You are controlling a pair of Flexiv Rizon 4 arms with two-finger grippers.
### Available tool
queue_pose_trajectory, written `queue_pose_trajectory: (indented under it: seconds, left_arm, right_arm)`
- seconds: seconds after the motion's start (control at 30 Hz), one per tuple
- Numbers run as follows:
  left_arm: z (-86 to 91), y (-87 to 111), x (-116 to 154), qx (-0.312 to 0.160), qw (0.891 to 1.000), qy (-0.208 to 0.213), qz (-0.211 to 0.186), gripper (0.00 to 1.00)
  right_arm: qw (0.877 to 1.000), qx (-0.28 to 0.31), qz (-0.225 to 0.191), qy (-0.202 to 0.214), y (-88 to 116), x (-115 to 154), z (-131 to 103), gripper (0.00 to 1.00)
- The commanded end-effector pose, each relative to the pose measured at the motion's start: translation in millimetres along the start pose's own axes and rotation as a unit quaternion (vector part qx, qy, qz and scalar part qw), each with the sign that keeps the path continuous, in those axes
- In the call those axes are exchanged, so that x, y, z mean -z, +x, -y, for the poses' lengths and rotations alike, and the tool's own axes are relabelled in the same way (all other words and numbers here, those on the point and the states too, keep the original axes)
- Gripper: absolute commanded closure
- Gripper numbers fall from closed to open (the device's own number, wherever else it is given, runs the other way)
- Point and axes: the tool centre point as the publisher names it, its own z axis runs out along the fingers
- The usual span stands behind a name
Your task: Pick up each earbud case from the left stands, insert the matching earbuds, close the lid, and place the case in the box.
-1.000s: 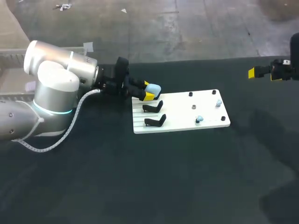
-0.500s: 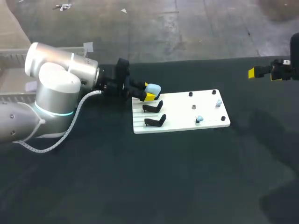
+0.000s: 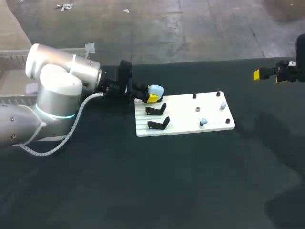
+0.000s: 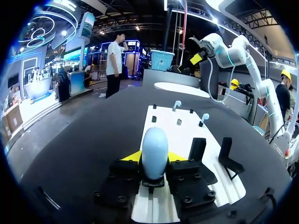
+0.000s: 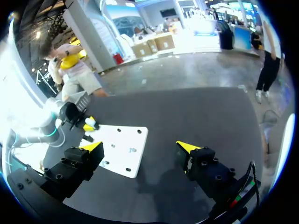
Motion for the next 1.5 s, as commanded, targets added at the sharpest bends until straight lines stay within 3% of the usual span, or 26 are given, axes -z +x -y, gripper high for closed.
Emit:
queue_pose_trajectory:
  seconds: [0.03, 0.33, 0.63, 0.87, 1.17, 1.5]
  left_arm:
    - [-1.9, -0.9, 0, -0.001, 1.0, -0.003, 0.0, 1.0]
    - [4.1, -25.0, 25, 0.004, 0.999, -0.029, 0.019, 1.0]
    - [20.0, -57.4, 41, -0.005, 0.999, -0.026, 0.031, 1.0]
    - [29.7, -81.3, 32, -0.029, 0.999, -0.039, 0.01, 1.0]
    - [24.3, -94.4, 7, -0.039, 0.999, -0.034, 0.0, 1.0]
    - [32.0, -115.0, -12, -0.06, 0.997, -0.043, -0.01, 1.0]
  right_arm:
    - [1.0, 0.001, 0.0, -0.001, 0, -1, 1, 0.0]
    - [1.0, 0.001, 0.0, -0.001, 0, -1, 1, 0.0]
    - [1.0, 0.001, 0.0, -0.001, 0, -1, 1, 0.0]
    - [0.999, 0.024, -0.023, -0.015, -4, -27, -35, 0.0]
    - [0.995, 0.052, -0.058, -0.058, -2, -55, -82, 0.0]
    - [0.99, 0.061, -0.084, -0.099, 6, -90, -116, 0.0]
